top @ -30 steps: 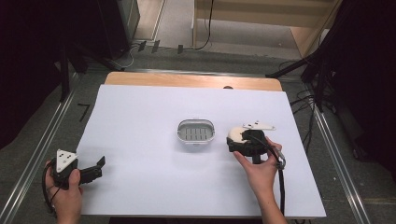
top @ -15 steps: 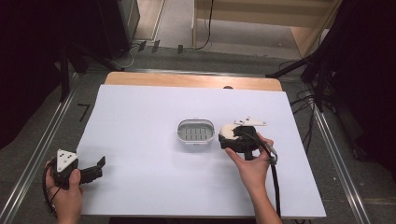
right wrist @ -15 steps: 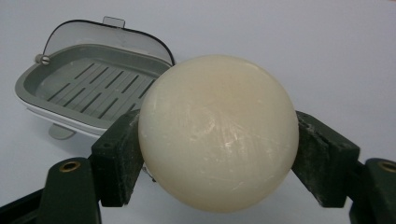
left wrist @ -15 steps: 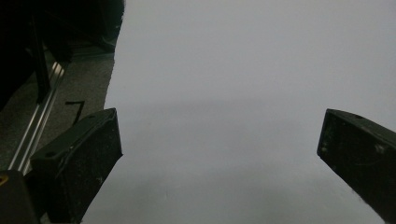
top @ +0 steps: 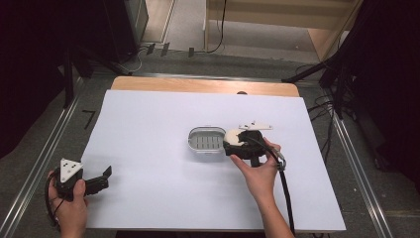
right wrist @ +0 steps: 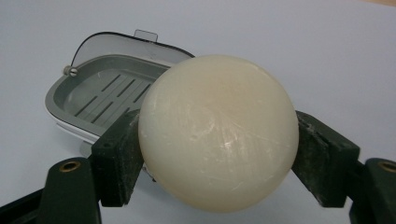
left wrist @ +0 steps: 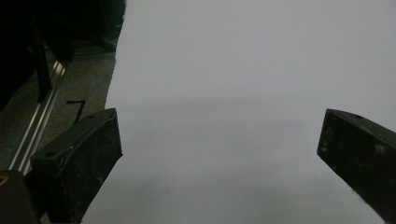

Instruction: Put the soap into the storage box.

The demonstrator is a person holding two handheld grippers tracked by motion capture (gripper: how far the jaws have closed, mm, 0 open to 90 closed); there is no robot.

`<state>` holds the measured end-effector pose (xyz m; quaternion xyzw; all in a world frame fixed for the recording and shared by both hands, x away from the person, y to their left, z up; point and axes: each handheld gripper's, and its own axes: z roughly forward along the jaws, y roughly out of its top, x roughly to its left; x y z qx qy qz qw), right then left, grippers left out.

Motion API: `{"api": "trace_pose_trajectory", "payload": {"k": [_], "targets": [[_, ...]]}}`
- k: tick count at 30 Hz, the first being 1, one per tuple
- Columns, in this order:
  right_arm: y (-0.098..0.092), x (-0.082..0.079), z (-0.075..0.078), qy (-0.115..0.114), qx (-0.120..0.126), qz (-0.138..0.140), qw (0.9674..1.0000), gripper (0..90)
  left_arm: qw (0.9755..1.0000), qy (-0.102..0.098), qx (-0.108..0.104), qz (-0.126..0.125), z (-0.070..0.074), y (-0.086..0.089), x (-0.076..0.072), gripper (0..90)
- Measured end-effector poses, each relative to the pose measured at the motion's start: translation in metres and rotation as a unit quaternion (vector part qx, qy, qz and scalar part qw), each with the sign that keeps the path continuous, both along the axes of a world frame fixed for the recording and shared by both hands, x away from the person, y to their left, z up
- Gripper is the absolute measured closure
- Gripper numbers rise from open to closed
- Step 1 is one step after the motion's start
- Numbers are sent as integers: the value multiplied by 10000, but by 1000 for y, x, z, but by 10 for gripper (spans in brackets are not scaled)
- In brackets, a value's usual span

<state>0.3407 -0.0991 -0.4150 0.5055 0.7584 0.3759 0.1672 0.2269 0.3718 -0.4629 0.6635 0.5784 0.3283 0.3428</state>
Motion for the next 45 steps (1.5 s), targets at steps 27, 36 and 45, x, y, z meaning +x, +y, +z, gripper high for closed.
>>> {"api": "trace_pose_trajectory", "payload": {"k": [27, 36, 45], "targets": [[44, 16, 3, 68, 49, 325, 9994, 253, 10000, 6, -19, 2, 0, 0, 0, 3], [58, 20, -2, 154, 40, 381, 9991, 253, 10000, 4, -28, -8, 0, 1, 0, 3], [61, 24, -9, 250, -18, 352, 9991, 253, 10000, 2, -30, -17, 0, 0, 0, 3]]}}
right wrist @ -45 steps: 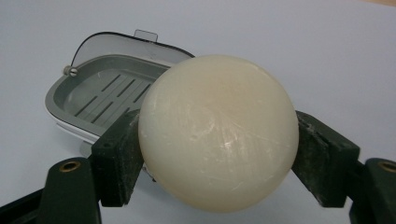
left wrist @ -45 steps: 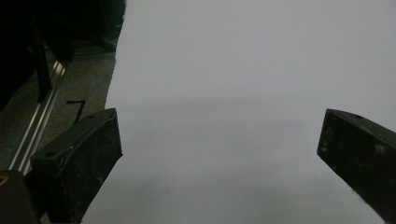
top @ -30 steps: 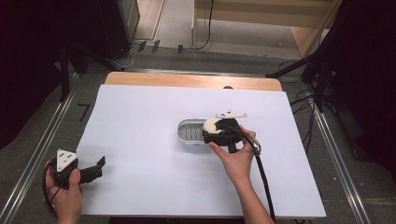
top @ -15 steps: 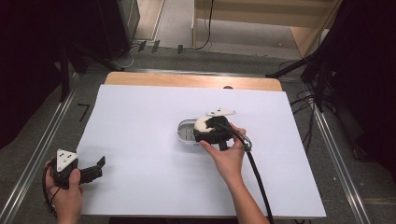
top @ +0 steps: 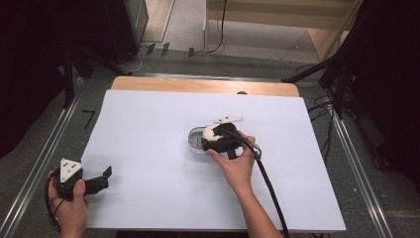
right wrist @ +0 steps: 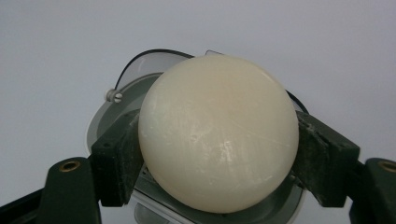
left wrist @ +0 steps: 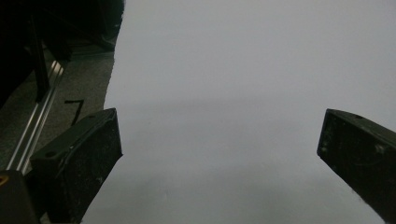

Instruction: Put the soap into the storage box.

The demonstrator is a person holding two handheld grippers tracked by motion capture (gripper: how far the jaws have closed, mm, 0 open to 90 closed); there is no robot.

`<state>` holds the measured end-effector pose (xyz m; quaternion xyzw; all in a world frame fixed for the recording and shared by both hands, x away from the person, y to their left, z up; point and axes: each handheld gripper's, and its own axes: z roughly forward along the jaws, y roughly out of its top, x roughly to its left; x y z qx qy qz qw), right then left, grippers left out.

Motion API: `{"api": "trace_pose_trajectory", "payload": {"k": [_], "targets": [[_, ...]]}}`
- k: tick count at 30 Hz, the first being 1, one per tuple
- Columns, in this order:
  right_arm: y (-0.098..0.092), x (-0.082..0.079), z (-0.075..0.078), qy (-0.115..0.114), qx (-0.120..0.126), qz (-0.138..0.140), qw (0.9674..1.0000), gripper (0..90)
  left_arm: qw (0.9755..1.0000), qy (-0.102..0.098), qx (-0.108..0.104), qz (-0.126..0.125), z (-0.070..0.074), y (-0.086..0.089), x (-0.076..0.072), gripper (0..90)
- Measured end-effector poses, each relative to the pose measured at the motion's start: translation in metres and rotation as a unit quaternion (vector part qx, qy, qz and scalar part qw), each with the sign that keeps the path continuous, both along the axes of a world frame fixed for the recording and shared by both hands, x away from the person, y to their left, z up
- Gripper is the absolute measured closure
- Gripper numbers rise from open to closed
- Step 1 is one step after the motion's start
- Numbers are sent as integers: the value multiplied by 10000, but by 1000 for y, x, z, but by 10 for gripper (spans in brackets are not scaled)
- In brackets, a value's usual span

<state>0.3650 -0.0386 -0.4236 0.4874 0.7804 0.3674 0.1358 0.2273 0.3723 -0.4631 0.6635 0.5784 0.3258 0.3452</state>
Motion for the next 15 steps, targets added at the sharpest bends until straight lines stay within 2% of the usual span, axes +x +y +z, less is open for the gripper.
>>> {"api": "trace_pose_trajectory", "payload": {"k": [8, 15], "targets": [[4, 4, -8, 181, -2, -43, 9998, 252, 10000, 0, -3, 0, 0, 0, 0, 3], [5, 6, -10, 243, 78, -65, 9997, 252, 10000, -8, -15, 6, 0, 0, 0, 3]]}}
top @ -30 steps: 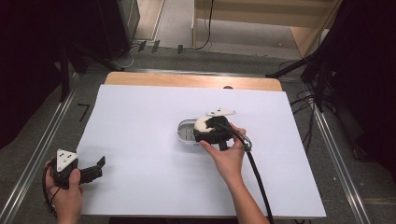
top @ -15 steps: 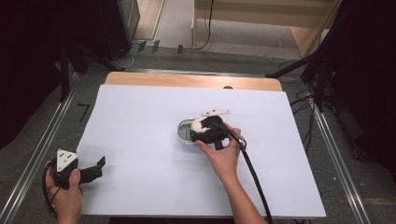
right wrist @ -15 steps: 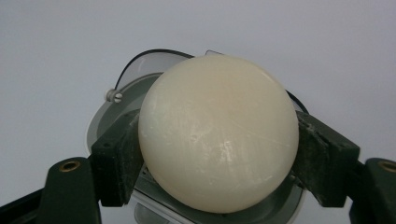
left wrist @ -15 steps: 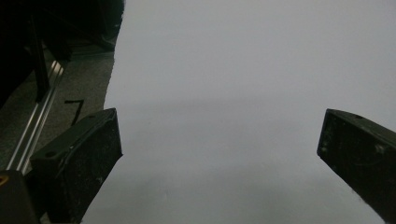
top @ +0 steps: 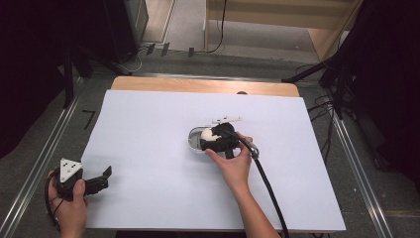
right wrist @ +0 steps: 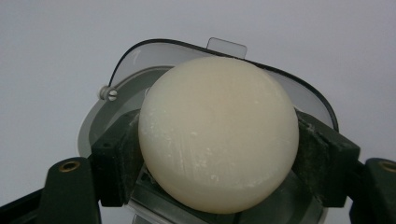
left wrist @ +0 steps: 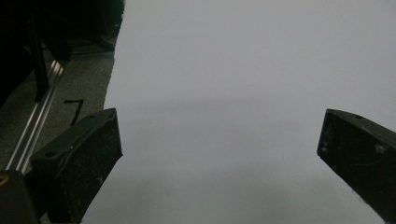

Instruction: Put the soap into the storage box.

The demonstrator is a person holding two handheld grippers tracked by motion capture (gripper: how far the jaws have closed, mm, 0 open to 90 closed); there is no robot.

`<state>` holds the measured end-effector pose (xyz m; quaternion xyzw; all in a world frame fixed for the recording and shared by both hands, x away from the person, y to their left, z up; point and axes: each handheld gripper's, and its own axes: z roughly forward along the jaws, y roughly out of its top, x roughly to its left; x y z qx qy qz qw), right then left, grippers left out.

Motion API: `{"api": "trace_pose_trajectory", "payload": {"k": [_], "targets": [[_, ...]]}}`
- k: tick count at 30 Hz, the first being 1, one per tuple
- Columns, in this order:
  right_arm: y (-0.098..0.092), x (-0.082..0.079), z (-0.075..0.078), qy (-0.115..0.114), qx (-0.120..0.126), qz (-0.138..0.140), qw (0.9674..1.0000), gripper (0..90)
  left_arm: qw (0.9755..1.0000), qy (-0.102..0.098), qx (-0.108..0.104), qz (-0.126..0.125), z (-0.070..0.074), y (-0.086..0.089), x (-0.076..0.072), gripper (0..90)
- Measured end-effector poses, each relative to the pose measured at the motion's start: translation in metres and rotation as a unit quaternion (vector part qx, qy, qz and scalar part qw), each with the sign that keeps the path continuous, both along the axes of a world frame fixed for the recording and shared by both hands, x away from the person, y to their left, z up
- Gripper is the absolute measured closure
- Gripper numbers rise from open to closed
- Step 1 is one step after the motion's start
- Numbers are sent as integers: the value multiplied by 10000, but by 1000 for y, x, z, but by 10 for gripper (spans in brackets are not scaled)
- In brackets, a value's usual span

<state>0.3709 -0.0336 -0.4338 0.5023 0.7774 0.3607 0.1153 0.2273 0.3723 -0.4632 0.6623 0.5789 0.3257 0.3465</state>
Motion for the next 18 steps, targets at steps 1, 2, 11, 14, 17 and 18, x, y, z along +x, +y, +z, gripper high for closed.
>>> {"api": "trace_pose_trajectory", "payload": {"k": [1, 2, 11, 14, 17, 18], "targets": [[0, 0, 0, -3, -4, -1, 10000, 252, 10000, 1, -1, 3, 0, 0, 0, 3], [0, 0, 0, 3, -9, -8, 10000, 252, 10000, 0, -1, 6, 0, 0, 0, 3], [1, 1, -3, 24, -48, 1, 10000, 251, 10000, 8, 11, -1, 0, 0, 0, 3], [0, 1, -3, 36, -35, -15, 10000, 251, 10000, 7, 7, 2, 0, 0, 0, 3], [0, 2, -3, 32, -25, -27, 10000, 250, 10000, 6, 6, 4, 0, 0, 0, 3], [0, 2, -3, 33, -13, -43, 10000, 250, 10000, 7, 0, 9, 0, 0, 0, 3]]}}
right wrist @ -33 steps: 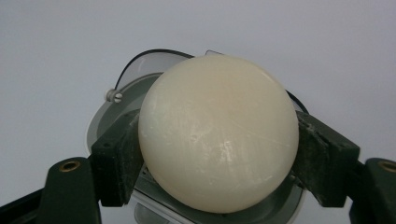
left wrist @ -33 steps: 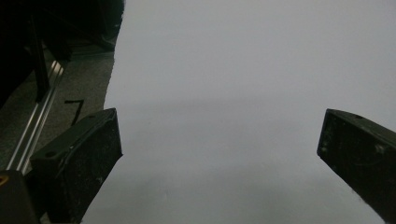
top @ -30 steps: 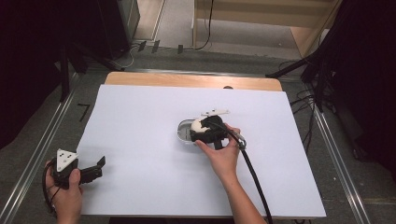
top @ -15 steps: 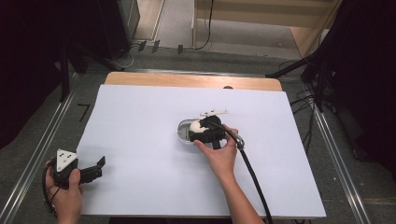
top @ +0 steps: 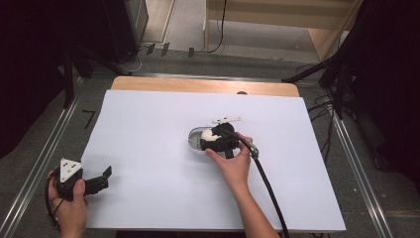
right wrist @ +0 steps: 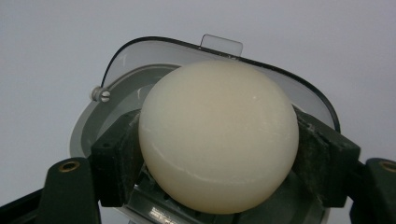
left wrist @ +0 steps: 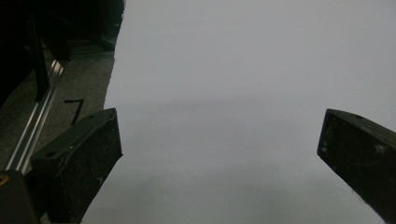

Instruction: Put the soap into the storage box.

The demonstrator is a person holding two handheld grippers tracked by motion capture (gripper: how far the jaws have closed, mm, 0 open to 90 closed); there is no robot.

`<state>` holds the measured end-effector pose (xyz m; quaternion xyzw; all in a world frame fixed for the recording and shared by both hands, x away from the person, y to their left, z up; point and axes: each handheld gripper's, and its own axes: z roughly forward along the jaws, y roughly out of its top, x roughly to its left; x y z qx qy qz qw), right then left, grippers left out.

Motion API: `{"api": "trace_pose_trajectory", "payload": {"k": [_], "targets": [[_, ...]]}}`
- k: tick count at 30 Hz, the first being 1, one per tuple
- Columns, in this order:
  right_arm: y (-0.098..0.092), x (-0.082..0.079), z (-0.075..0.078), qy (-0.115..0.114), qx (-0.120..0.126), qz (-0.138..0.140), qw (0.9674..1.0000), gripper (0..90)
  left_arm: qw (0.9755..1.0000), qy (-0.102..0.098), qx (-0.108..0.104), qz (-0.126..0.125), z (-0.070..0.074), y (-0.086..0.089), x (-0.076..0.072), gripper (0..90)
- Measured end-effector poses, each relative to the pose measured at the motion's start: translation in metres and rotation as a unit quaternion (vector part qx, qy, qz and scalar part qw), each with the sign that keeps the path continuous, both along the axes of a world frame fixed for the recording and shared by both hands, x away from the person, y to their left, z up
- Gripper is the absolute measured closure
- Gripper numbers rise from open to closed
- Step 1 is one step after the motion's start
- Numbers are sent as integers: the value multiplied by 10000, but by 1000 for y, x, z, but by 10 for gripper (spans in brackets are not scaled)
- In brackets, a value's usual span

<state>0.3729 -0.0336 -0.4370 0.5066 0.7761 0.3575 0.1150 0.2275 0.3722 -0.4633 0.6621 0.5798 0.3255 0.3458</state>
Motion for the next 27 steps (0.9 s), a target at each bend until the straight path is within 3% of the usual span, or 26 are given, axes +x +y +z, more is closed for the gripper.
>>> {"api": "trace_pose_trajectory", "payload": {"k": [17, 27], "targets": [[0, -2, 1, -83, -31, 8, 10000, 247, 10000, 4, 17, -3, 0, 0, 0, 3], [-6, -4, 5, -185, 130, 0, 9997, 247, 10000, 8, 2, -8, 0, 0, 0, 3]]}}
